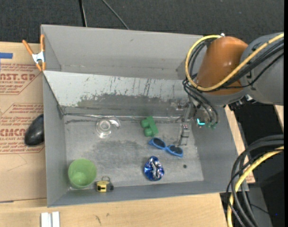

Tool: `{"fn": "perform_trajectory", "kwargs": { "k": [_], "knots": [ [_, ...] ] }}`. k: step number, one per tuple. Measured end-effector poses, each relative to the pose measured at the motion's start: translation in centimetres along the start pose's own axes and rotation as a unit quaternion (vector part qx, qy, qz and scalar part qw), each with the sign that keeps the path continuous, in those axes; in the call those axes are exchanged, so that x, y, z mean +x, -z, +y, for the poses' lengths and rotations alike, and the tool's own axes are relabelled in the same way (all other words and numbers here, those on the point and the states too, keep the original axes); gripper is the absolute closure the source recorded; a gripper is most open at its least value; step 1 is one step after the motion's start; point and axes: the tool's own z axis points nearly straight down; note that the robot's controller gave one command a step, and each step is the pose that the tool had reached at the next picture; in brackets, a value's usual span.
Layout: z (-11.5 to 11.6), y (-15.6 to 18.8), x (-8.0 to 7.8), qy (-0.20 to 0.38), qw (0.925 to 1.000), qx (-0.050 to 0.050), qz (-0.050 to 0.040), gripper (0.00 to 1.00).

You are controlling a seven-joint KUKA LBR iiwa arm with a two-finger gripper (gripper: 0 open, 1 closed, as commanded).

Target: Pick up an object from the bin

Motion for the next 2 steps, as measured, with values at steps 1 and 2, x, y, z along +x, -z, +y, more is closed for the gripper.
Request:
{"fn": "perform_trajectory", "kwargs": {
  "k": [1,2],
  "knots": [
    [0.05,-8.56,1.58,-0.21,0.9777,0.0,0.0001,0.0],
    [0.03,-8.3,1.39,-0.209,0.9778,0.0,-0.0029,1.0]
  ]
}}
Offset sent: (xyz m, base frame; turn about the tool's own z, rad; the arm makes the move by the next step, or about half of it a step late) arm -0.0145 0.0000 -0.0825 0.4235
